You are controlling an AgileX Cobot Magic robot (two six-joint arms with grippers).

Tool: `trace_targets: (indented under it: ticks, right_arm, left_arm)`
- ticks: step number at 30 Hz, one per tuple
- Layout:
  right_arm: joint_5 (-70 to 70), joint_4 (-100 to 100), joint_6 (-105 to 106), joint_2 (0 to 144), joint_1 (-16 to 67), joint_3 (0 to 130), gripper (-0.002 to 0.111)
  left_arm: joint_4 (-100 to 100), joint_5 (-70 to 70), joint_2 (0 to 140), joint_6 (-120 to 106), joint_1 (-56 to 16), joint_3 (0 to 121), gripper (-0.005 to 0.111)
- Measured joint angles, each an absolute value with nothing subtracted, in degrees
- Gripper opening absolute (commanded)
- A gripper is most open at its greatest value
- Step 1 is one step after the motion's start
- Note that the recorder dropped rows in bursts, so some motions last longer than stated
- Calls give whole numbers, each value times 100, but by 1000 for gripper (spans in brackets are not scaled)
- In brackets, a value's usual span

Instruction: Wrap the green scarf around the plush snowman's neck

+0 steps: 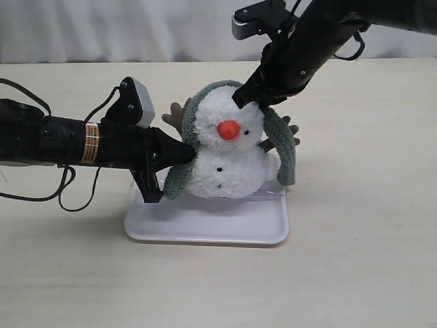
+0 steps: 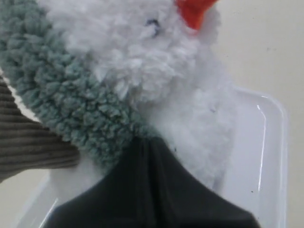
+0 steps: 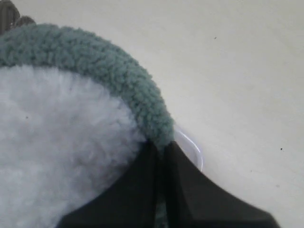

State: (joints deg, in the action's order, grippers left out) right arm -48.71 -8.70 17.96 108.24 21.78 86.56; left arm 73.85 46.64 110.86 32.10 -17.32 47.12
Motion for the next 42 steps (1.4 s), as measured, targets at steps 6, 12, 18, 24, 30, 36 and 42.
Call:
trace_targets:
  ticks: [6,12,18,24,30,36,42]
  right_arm:
    - [-5064,-943,1922,10760,2178,8648,20]
    - [-5078,-1489,2348,10331,2178,8683,33]
    - [-4980,-2389,2840,10031,2178,8694,33]
    - [-4262,-1815,2692,10063,2610,8703,28]
    - [-3664,417,548,10496,3012,8897,4]
    - [-4441,720,461,10865,3012,9142,4]
    - [-4980,290,846,10899,3012,9199,4]
  left_arm:
    - [8011,4740,11095,3979,-1732,4720,0]
    - [8334,4883,11095,4151,-1732,4720,0]
    - [8361,4895,11095,4167,-1732,4720,0]
    - [8372,4933,11095,4110,-1732,4720,0]
    - [8400,4945,11095,3993,-1732,4720,0]
    - [8400,4945,11095,3758,-1732,4720,0]
    - [8388,5040,11095,3602,-1732,4720,0]
